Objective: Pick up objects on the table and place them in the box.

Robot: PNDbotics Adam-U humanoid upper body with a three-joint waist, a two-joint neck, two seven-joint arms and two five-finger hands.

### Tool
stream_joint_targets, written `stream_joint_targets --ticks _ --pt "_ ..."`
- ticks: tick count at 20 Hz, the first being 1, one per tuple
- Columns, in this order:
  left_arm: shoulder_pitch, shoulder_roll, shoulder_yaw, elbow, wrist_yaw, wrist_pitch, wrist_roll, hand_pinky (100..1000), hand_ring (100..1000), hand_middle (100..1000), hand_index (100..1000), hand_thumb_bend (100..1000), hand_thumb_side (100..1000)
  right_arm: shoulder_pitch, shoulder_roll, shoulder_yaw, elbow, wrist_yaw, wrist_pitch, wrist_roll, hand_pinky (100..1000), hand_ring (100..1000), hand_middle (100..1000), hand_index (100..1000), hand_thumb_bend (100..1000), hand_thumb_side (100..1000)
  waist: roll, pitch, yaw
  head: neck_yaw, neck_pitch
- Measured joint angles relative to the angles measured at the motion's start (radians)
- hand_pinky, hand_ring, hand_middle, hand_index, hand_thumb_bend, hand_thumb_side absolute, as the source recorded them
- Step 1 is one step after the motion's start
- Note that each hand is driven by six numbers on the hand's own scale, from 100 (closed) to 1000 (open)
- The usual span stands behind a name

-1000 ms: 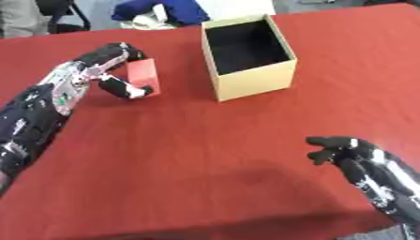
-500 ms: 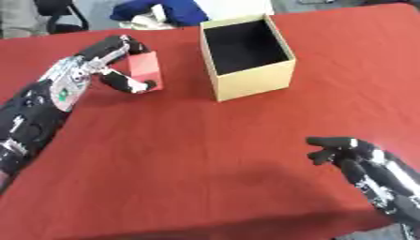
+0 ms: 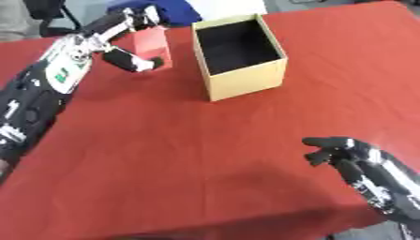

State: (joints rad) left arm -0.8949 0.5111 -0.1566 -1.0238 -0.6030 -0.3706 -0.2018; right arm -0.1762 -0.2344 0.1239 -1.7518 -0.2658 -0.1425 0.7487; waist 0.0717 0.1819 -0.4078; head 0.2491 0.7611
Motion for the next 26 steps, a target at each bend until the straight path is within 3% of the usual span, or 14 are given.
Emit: stream_joint_targets --ticks 14,17,21,26 --pt "-0.084 -0.014 -0.005 0.023 -0.008 -0.012 -0.003 964 512 356 733 262 276 -0.062 0.019 0.080 -0.001 -0.022 0.028 0.083 849 935 589 825 100 559 0.018 0.047 -0.140 0.021 -0.037" --pt "-0.084 -0.021 -0.005 0.038 -0.029 -0.016 0.001 972 530 407 746 267 288 -0.063 0.022 0.086 -0.001 -0.021 0.031 0.092 849 935 589 825 100 561 0.024 0.057 -0.149 0.023 -0.042" --pt "-0.084 -0.029 -0.005 0.051 -0.058 -0.025 0.007 1000 593 555 792 285 328 -0.063 0.026 0.086 -0.001 -0.018 0.029 0.096 850 935 589 825 100 561 0.027 0.064 -0.155 0.027 -0.043" --pt "-0.081 -0.029 -0.005 0.056 -0.067 -0.038 0.012 1000 689 734 843 360 495 -0.063 0.026 0.086 -0.001 -0.017 0.028 0.096 850 936 589 825 100 560 0.028 0.065 -0.149 0.027 -0.043"
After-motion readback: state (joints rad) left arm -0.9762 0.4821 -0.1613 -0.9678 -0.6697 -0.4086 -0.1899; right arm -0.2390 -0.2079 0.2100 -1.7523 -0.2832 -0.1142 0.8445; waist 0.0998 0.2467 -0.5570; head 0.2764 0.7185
